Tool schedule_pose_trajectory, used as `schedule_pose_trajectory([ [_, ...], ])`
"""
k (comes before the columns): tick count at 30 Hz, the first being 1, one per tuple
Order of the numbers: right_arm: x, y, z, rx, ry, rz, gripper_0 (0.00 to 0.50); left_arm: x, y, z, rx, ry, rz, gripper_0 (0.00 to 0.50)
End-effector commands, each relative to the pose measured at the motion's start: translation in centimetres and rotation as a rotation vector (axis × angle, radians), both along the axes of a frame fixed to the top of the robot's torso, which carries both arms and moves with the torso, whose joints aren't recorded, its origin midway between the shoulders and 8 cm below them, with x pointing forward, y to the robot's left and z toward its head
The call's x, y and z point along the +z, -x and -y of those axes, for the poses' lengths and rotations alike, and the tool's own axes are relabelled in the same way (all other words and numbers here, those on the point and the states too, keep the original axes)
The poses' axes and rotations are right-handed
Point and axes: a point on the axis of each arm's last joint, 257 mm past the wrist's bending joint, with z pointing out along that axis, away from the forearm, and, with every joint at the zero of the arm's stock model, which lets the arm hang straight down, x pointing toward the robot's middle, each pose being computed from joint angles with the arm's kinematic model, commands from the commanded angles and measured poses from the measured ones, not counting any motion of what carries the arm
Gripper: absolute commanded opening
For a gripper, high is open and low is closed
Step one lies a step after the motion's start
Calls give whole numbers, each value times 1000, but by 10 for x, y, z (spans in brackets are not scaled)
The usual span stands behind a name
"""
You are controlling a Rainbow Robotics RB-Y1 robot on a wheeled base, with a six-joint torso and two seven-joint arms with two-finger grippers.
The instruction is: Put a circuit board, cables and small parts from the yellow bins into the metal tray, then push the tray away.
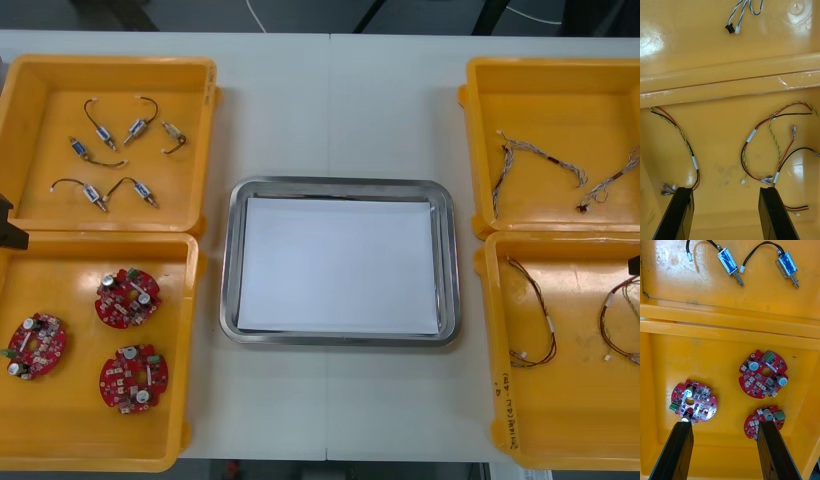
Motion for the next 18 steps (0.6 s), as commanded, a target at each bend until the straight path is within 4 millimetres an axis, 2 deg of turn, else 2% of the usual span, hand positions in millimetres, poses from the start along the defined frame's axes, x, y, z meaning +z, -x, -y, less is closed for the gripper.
schedule_pose_trajectory([
  [1,7,3,2,1,7,23,500,16,3,-15,-69,-90,22,500],
  [18,7,3,2,1,7,23,500,16,3,-15,-69,-90,22,500],
])
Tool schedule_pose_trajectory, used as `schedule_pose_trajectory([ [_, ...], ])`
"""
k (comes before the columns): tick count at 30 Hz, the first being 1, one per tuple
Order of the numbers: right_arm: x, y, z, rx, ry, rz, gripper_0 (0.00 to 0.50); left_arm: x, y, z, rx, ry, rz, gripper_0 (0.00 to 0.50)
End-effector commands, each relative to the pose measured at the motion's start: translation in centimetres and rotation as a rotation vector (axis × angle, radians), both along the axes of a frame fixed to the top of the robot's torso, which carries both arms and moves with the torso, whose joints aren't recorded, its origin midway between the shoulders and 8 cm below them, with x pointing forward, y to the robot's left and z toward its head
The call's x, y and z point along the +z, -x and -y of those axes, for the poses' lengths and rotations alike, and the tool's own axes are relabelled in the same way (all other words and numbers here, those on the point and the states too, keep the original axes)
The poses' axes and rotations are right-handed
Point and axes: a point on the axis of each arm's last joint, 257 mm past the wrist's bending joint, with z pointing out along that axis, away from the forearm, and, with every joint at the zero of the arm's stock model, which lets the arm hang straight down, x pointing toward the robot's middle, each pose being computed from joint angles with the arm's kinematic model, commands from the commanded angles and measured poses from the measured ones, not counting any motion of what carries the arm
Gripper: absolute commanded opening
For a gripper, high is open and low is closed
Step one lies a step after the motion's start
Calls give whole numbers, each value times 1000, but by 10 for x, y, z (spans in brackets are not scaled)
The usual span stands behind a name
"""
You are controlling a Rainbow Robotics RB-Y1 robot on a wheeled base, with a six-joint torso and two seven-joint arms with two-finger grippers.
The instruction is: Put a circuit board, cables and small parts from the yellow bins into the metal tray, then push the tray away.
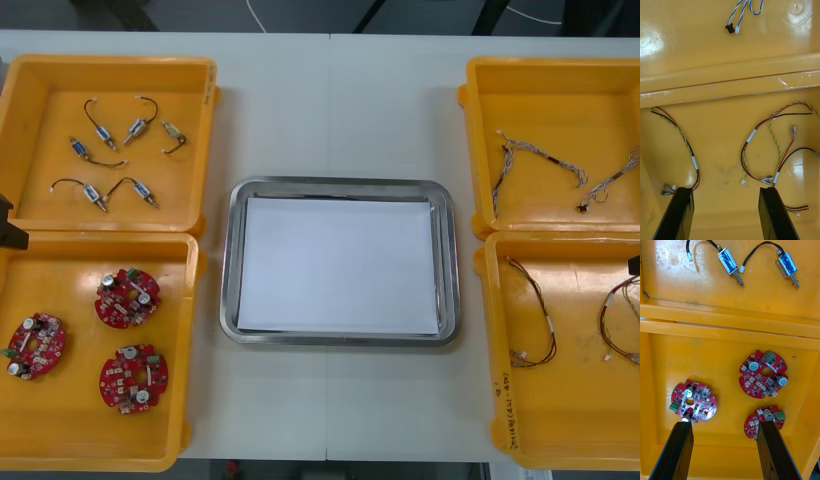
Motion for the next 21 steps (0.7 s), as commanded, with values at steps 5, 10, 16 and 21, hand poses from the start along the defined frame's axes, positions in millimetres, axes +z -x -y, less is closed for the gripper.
schedule_pose_trajectory([
  [5,7,3,2,1,7,23,500,16,3,-15,-69,-90,22,500],
  [10,28,-5,6,7,29,70,500,-6,12,-14,-47,-68,-40,500],
  [16,33,-4,3,19,29,82,500,-6,14,-17,-58,-94,-54,500],
  [21,31,0,9,13,27,78,500,-9,17,-17,-74,-96,-64,500],
])
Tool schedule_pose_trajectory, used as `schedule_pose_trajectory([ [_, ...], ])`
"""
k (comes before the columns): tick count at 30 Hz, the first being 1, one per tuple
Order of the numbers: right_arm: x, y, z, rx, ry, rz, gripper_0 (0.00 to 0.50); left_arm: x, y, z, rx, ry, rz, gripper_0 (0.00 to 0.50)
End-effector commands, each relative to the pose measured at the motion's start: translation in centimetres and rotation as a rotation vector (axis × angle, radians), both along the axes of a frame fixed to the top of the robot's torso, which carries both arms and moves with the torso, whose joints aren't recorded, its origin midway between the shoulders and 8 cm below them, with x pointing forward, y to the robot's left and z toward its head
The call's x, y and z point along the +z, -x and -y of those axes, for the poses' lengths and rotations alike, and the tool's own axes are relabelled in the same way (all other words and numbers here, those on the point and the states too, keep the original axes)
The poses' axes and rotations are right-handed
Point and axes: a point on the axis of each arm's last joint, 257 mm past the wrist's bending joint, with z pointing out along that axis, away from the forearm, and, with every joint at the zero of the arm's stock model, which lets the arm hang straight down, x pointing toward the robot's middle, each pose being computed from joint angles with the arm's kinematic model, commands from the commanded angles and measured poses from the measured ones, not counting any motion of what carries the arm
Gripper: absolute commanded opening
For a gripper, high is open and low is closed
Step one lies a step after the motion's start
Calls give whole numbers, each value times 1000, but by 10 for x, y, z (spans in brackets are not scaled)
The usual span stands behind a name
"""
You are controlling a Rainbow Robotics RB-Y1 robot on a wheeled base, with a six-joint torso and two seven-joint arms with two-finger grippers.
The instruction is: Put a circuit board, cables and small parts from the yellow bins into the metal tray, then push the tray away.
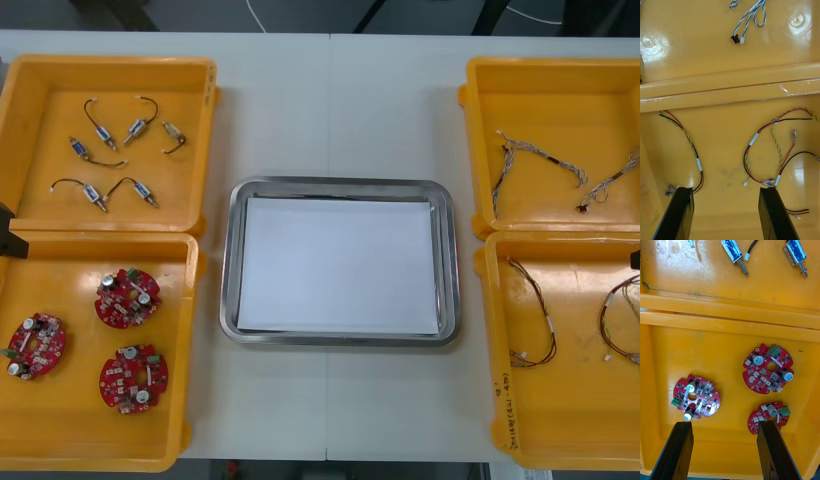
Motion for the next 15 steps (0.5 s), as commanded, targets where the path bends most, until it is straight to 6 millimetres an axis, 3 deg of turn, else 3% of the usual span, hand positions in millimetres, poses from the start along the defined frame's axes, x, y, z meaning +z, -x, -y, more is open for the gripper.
schedule_pose_trajectory([
  [1,18,4,14,-5,30,41,500,-3,13,-16,-78,-87,-45,500],
  [15,-6,57,36,7,103,-52,500,-24,7,-32,-218,-85,4,500],
])
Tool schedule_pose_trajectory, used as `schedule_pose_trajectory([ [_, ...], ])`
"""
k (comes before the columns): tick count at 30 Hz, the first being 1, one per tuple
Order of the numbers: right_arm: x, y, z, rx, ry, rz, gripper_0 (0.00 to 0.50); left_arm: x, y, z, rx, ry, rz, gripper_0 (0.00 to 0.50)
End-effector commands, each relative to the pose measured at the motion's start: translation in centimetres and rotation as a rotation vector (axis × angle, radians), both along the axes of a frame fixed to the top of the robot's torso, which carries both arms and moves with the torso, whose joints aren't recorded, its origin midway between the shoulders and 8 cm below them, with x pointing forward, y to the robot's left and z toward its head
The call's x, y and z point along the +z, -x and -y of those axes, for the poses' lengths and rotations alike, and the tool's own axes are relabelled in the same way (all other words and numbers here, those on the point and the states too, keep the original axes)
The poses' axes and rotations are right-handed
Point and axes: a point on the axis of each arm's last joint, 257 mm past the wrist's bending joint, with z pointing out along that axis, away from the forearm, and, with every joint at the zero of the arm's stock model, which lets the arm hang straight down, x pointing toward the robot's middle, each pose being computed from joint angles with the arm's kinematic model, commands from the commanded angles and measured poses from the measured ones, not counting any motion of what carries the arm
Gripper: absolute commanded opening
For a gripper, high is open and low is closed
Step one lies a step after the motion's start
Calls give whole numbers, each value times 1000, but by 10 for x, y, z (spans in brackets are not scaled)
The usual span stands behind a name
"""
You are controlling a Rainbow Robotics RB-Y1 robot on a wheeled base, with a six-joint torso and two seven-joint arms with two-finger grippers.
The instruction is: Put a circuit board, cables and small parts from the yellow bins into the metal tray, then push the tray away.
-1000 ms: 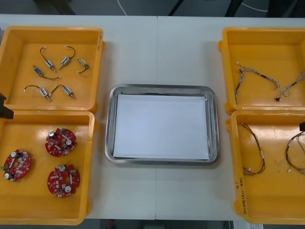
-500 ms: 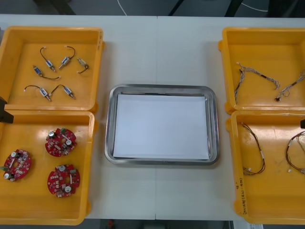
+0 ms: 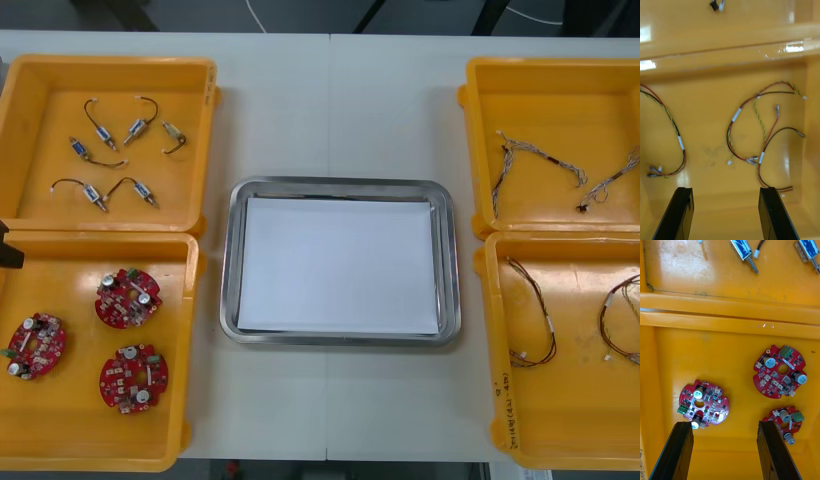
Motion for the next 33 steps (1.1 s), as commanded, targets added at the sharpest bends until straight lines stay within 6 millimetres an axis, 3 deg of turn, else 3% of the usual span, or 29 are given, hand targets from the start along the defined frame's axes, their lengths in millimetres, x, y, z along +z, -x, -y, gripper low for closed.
schedule_pose_trajectory([
  [1,2,23,16,29,42,-28,500,-7,6,-17,-183,-64,-29,500],
  [8,-16,54,22,50,48,-110,500,-14,4,-28,-258,-54,-39,500],
  [21,-3,49,34,77,86,-74,500,-34,2,-48,-399,-72,-38,500],
  [28,-11,43,35,111,98,-28,500,-54,-3,-54,-455,-70,-33,500],
  [33,-34,49,33,127,73,-55,500,-66,-3,-48,-481,-59,-37,500],
])
